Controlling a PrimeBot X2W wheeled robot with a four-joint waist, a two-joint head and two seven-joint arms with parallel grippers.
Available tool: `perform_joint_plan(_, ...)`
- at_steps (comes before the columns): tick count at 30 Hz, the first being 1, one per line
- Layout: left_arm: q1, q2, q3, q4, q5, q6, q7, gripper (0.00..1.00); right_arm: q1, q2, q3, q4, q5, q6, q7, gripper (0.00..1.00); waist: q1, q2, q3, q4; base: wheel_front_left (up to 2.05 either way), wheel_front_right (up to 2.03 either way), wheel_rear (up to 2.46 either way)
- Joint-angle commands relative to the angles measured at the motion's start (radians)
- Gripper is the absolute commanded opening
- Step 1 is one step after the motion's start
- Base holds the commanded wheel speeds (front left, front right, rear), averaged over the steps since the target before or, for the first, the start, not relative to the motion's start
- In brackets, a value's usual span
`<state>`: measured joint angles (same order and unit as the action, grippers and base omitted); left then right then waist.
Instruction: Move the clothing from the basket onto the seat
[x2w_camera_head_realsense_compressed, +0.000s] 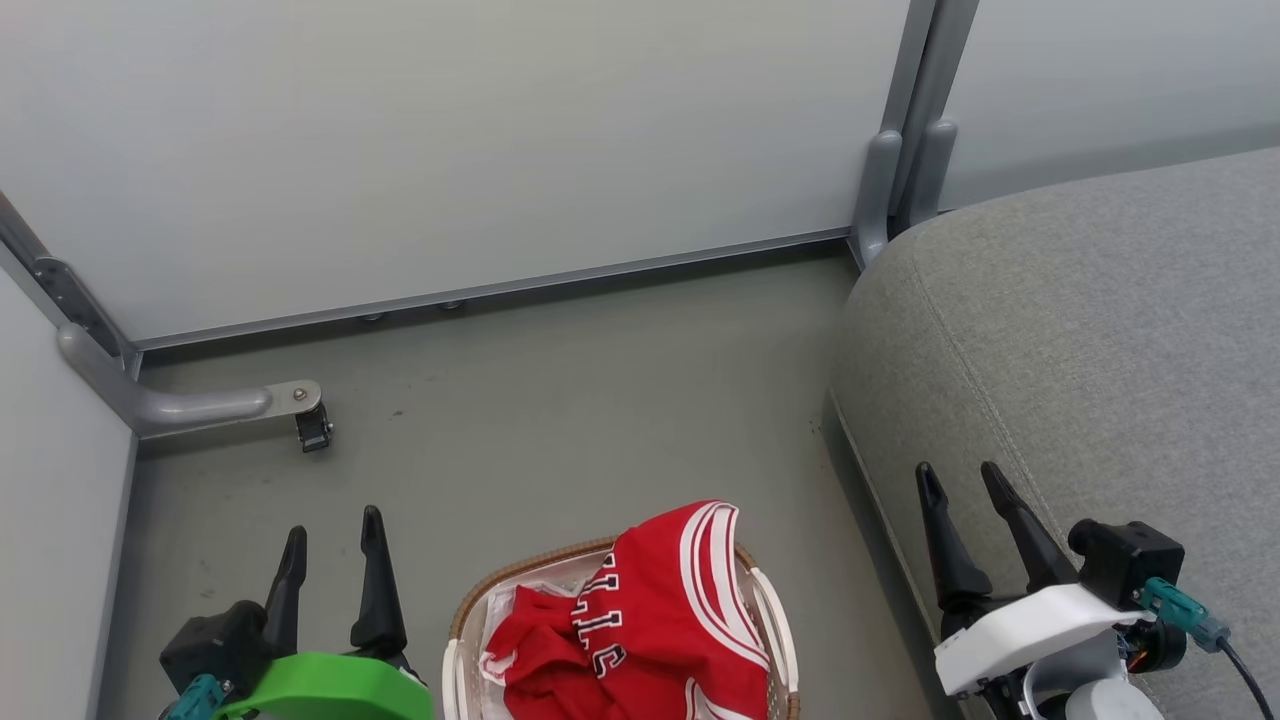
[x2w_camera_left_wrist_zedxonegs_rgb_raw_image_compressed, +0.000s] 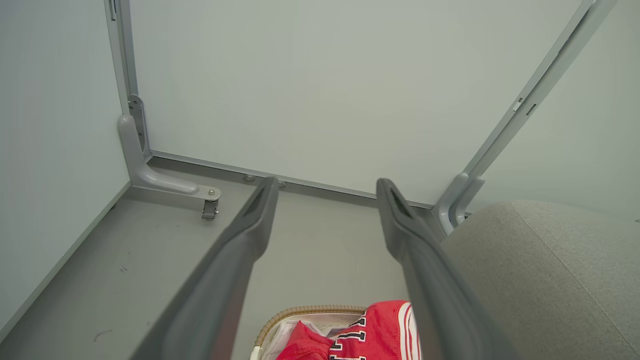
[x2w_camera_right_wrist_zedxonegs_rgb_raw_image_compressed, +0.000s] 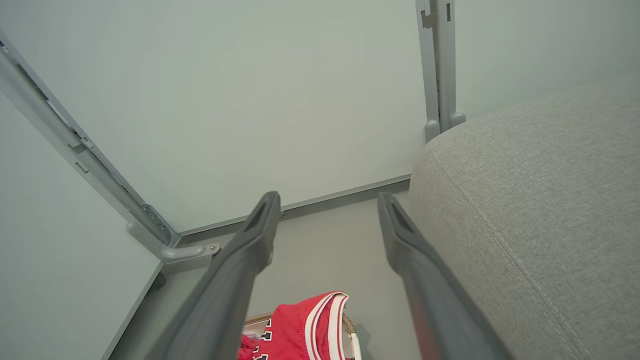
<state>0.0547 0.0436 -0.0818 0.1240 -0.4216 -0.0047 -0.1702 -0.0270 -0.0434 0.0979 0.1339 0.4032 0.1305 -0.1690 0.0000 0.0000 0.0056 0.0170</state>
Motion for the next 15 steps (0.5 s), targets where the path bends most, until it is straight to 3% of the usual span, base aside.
perform_joint_plan(1, 0.012, 0.008, -0.003, -0.004, 0.028, -0.002, -0.010, 1.00, 0.010, -0.006, 0.004, -0.011, -0.029, 0.000, -0.012, 1.00, 0.0000, 0.0000, 0.000, 0.001, 0.00, 0.00, 0.00)
perform_joint_plan(15, 0.028, 0.008, -0.020, 0.009, 0.116, 0.003, -0.041, 1.00, 0.019, -0.007, 0.027, -0.012, -0.155, 0.000, -0.043, 1.00, 0.0000, 0.0000, 0.000, 0.004, 0.00, 0.00, 0.00)
